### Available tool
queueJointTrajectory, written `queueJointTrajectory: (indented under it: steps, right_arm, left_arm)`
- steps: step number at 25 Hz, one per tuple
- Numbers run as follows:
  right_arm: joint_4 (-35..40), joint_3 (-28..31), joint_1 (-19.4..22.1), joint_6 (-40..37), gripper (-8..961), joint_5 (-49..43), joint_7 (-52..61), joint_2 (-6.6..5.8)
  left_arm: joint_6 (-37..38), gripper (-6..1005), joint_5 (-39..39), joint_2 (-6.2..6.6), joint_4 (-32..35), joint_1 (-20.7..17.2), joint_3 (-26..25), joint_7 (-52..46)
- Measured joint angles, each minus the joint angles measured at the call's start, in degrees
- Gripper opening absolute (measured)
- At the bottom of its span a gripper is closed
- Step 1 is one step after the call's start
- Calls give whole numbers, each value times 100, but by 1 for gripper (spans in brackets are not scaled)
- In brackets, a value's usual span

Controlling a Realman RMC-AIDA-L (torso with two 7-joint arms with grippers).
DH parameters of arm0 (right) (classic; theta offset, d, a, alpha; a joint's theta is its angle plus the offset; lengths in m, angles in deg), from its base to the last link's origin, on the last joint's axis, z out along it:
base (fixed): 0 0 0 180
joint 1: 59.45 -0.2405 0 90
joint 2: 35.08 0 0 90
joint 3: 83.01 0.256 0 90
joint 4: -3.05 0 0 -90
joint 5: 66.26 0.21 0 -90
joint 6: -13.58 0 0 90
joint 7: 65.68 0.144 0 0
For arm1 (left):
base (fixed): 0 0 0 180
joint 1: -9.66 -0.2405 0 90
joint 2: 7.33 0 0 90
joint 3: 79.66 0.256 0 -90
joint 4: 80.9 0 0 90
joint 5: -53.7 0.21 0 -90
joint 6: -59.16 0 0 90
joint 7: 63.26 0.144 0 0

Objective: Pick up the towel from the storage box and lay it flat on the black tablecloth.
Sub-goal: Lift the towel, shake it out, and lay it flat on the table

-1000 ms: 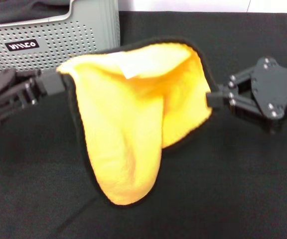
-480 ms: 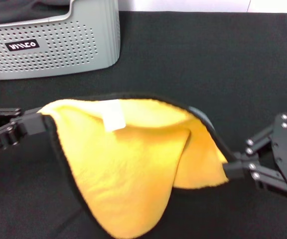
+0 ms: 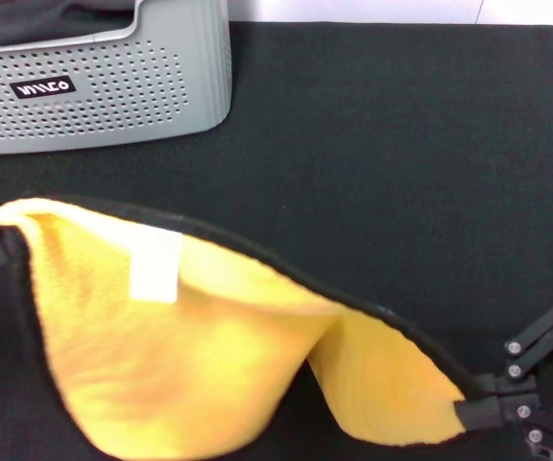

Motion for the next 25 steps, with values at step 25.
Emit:
queueJointTrajectory:
  steps: [25]
  right_arm:
    - [522, -486, 22, 43, 54, 488, 221, -310]
  left_arm:
    - [3, 43, -433, 308, 566, -373, 686, -208]
